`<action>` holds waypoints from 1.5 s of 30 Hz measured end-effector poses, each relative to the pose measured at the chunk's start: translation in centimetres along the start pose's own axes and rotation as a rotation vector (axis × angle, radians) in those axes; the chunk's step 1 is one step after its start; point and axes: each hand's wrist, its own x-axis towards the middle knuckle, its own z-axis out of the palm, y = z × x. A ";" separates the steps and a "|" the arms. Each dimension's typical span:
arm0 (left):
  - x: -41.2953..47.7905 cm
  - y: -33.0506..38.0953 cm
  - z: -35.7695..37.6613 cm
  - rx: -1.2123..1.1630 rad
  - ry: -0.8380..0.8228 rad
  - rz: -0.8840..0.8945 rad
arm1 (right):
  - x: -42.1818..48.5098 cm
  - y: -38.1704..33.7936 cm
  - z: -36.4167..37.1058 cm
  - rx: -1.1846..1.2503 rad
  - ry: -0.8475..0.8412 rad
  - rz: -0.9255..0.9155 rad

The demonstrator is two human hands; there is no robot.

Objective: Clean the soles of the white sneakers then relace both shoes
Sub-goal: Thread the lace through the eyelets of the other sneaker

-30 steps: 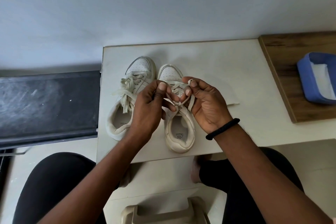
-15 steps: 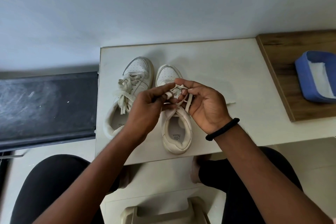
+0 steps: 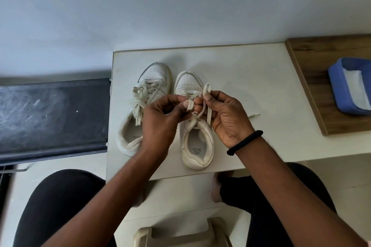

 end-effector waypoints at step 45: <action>0.1 -0.4 -0.6 0.681 -0.062 0.317 | 0.6 1.4 0.6 -0.263 0.198 -0.209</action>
